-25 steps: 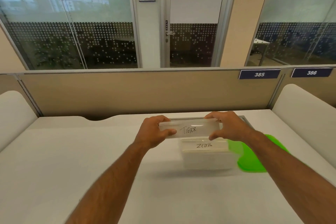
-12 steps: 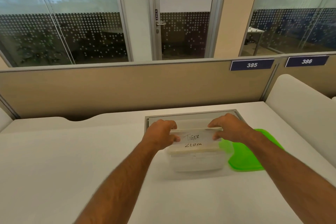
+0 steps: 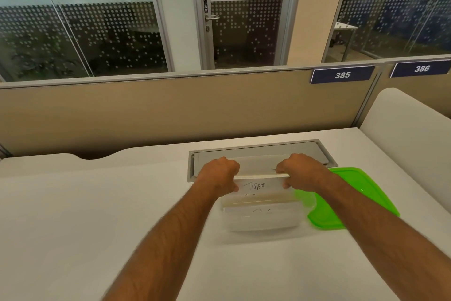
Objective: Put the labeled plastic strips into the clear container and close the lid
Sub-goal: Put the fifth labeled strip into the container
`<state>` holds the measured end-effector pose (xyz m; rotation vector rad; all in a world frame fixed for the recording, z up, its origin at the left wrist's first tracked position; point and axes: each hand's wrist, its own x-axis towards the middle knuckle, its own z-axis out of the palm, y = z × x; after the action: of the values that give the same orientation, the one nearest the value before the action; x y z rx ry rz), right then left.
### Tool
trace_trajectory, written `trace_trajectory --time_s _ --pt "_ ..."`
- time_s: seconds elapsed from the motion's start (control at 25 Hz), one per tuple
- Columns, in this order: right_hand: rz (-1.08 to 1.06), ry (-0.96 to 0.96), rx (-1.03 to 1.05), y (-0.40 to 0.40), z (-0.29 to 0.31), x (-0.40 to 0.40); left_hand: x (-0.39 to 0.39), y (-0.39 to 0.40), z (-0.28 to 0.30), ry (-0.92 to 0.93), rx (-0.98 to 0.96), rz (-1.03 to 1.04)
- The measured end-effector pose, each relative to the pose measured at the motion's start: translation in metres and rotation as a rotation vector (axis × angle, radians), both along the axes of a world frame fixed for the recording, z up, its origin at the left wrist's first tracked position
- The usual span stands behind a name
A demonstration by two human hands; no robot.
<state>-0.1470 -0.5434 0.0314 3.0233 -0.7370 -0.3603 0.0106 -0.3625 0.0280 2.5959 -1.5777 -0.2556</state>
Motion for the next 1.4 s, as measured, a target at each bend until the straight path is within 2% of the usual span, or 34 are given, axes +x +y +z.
trace_trajectory --time_s 0.64,0.88,1.0,1.24,1.4 --pt "0.096 0.111 -0.19 0.005 -0.024 0.009 -0.008 -0.014 -0.026 -0.167 0.128 -0.091" --pt "0.113 0.13 -0.197 0.012 -0.019 0.006 -0.01 -0.01 -0.028 -0.134 0.115 -0.089" --pt "0.096 0.033 -0.127 0.016 -0.011 0.003 -0.013 -0.007 -0.024 -0.106 0.024 -0.083" --pt "0.06 -0.402 -0.056 0.026 0.002 -0.018 -0.023 -0.003 -0.001 -0.23 -0.309 -0.066" --pt "0.056 -0.503 -0.094 0.027 0.009 -0.042 -0.046 -0.004 0.008 -0.237 -0.31 0.011"
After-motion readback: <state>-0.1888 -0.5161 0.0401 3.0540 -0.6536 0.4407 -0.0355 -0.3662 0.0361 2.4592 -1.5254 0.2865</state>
